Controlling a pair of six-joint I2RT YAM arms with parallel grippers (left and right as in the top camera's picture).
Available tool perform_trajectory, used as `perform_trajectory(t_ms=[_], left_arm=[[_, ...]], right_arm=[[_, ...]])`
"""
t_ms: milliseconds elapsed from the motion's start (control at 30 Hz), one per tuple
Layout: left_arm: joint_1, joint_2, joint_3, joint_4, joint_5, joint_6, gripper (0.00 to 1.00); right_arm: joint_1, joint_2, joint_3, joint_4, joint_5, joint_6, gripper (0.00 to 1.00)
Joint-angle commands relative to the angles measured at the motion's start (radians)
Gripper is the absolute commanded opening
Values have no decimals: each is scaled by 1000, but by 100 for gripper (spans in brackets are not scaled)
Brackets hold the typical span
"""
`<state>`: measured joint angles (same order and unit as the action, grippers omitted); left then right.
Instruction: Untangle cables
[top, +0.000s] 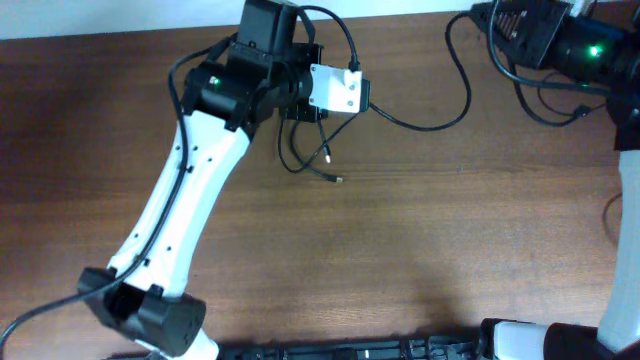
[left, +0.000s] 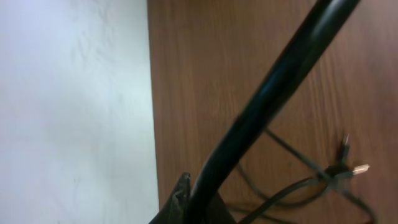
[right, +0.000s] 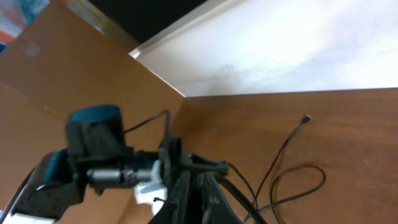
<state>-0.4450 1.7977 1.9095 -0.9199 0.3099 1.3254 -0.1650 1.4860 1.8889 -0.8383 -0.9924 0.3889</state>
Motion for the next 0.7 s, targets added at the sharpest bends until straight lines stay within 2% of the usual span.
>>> perform_trajectory(t_ms=[0, 100, 233, 433, 667], left_arm=[[0, 128, 3, 2, -72, 59, 0], [0, 199, 3, 14, -80, 48, 0], [1, 267, 3, 90, -200, -66, 0], [1, 213, 3, 117, -43, -93, 0], [0, 152, 3, 193, 13, -273, 0]], right_arm=[[-5, -2, 12, -40, 9, -72, 4], [-5, -2, 11, -65, 10, -104, 4], [-5, -2, 11, -96, 37, -124, 4], [-5, -2, 9, -118, 66, -151, 4], [-5, 0, 7, -219, 108, -312, 4]])
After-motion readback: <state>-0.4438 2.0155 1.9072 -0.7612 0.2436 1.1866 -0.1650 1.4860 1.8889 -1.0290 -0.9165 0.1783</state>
